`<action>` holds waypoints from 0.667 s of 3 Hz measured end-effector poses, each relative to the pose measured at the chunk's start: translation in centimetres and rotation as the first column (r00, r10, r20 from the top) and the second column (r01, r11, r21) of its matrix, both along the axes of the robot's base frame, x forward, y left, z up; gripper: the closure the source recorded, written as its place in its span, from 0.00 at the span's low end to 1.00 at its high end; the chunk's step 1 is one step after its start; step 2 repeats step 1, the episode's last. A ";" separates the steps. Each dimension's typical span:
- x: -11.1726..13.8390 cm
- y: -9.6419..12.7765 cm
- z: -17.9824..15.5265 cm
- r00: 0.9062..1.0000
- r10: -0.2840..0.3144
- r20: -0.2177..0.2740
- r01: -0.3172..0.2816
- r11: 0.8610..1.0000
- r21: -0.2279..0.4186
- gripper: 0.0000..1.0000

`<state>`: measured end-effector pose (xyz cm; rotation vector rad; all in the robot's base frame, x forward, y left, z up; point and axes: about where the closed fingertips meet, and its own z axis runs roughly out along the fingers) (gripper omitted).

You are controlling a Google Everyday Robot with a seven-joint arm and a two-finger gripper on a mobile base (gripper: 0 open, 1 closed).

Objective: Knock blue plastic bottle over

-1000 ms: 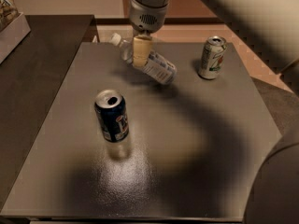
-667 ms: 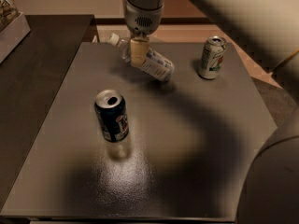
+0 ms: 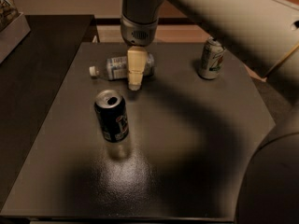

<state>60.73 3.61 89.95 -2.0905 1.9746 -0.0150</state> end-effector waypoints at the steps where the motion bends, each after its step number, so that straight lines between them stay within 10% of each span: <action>1: 0.0 0.0 0.0 1.000 0.000 0.000 0.000 1.000 0.000 0.00; 2: 0.0 0.0 0.0 1.000 0.000 0.000 0.000 1.000 0.000 0.00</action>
Offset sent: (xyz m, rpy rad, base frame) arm 0.0000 0.0000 0.0000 0.0000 0.0000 0.0000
